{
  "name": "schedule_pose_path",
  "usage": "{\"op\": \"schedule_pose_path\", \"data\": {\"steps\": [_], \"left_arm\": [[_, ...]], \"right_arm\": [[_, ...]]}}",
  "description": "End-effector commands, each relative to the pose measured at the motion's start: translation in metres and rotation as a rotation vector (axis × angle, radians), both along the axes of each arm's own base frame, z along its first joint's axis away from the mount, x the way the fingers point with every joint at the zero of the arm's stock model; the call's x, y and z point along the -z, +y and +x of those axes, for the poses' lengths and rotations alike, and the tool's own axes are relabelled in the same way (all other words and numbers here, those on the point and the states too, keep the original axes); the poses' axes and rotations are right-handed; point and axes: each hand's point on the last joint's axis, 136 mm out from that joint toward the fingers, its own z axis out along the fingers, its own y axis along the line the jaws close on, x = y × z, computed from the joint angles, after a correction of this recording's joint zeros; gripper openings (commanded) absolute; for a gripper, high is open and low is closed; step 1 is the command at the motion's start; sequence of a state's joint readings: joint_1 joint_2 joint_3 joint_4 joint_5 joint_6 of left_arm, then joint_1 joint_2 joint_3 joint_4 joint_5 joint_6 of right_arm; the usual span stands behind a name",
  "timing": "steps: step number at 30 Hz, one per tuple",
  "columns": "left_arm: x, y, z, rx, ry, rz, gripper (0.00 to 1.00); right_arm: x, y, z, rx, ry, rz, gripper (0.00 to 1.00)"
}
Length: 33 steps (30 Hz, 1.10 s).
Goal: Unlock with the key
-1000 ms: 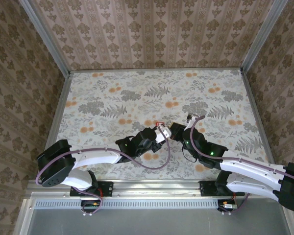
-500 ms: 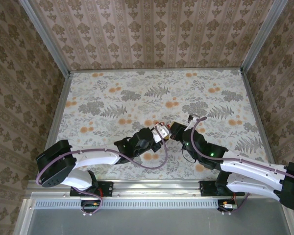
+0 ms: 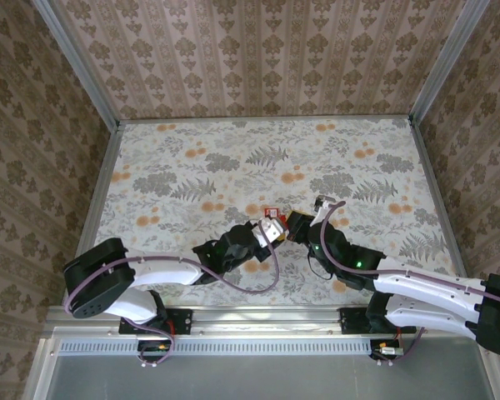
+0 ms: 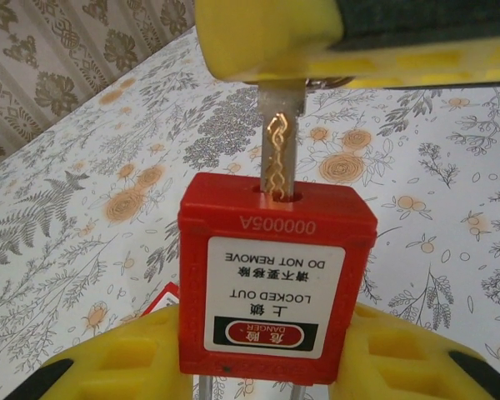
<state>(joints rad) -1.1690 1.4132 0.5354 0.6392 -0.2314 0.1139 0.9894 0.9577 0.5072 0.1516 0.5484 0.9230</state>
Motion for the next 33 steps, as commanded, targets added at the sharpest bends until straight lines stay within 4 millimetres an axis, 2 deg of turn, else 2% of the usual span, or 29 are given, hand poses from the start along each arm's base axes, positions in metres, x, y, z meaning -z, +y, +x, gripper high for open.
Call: {"op": "schedule_pose_path", "data": {"steps": [1, 11, 22, 33], "left_arm": [[-0.145, -0.025, -0.012, 0.113, -0.242, -0.472, 0.21], [-0.137, -0.023, -0.009, 0.124, -0.237, -0.484, 0.21], [-0.124, -0.016, 0.006, 0.104, -0.197, -0.495, 0.21], [-0.120, -0.009, 0.013, 0.086, -0.178, -0.501, 0.21]], "right_arm": [[0.049, 0.035, -0.044, -0.258, 0.160, -0.036, 0.00], [0.049, 0.033, -0.039, -0.234, 0.129, -0.047, 0.00], [0.047, 0.034, -0.031, -0.209, 0.120, -0.084, 0.00], [0.047, 0.044, -0.024, -0.217, 0.122, -0.083, 0.00]]}}
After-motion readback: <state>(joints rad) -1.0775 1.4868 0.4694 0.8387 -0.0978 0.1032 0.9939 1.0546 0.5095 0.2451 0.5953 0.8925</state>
